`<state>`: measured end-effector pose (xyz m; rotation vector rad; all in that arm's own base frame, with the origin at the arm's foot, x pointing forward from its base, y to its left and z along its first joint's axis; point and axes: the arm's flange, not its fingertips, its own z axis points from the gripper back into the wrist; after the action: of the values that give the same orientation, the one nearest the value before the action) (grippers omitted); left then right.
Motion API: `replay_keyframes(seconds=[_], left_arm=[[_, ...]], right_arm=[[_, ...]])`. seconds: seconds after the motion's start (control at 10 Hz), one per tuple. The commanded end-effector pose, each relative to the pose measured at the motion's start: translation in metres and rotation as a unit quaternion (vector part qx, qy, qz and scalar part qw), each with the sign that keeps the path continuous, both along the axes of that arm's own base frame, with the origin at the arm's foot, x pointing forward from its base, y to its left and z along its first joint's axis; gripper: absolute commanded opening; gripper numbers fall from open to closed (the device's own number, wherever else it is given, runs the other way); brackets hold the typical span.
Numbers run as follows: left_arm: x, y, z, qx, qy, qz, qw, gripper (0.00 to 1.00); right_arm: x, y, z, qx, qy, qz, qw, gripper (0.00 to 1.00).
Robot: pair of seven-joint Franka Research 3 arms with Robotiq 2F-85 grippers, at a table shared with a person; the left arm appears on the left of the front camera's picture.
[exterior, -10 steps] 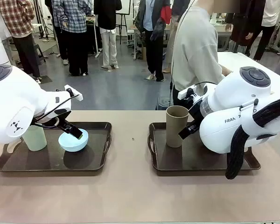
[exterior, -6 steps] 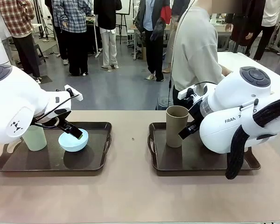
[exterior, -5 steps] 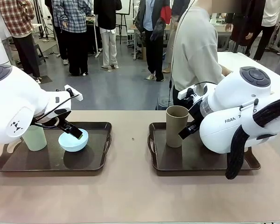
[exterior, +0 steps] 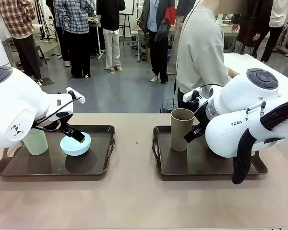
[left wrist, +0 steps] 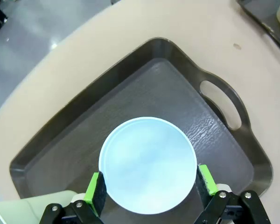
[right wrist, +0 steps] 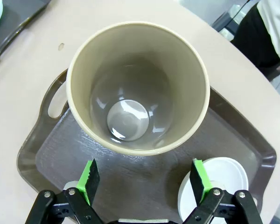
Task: Set up a tray with a mat and arrange the tableware.
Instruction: Pick up the Picnic Bowl and Reusable plastic cup from the Handle tray in front of the human's position and hold them in the air.
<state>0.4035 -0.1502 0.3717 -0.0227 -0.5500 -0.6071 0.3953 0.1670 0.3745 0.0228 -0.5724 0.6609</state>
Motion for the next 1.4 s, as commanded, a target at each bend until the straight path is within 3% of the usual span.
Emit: replay_keyframes(seconds=[0.0, 0.3, 0.4, 0.5, 0.6, 0.8, 1.0, 1.2, 1.3], left_arm=[[0.000, 0.000, 0.000, 0.000, 0.000, 0.000, 1.000, 1.00], [0.000, 0.000, 0.000, 0.000, 0.000, 0.000, 1.000, 1.00], [0.000, 0.000, 0.000, 0.000, 0.000, 0.000, 1.000, 1.00], [-0.026, 0.003, 0.001, 0.014, 0.008, -0.005, 1.000, 1.00], [-0.045, 0.011, 0.007, 0.018, 0.013, 0.024, 0.999, 1.00], [-0.097, 0.033, 0.020, 0.012, 0.063, 0.016, 0.998, 1.00], [-0.154, 0.059, 0.030, 0.002, 0.099, 0.003, 0.995, 1.00], [-0.189, 0.072, 0.026, -0.018, 0.130, -0.019, 0.991, 1.00], [-0.195, 0.077, 0.026, -0.022, 0.151, -0.023, 0.988, 1.00]], right_arm=[[0.000, 0.000, 0.000, 0.000, 0.000, 0.000, 1.000, 1.00], [0.000, 0.000, 0.000, 0.000, 0.000, 0.000, 1.000, 1.00], [-0.018, 0.000, 0.011, -0.032, 0.002, 0.002, 0.999, 1.00], [-0.042, -0.006, 0.023, -0.028, 0.023, 0.011, 0.999, 1.00], [-0.066, -0.017, 0.038, -0.021, 0.027, 0.010, 0.999, 1.00], [-0.138, -0.043, 0.052, -0.041, 0.065, 0.016, 0.997, 1.00], [-0.197, -0.082, 0.040, -0.051, 0.116, -0.014, 0.992, 1.00], [-0.211, -0.112, -0.009, -0.036, 0.213, -0.050, 0.975, 1.00], [-0.210, -0.115, -0.023, -0.025, 0.238, -0.052, 0.970, 1.00]])
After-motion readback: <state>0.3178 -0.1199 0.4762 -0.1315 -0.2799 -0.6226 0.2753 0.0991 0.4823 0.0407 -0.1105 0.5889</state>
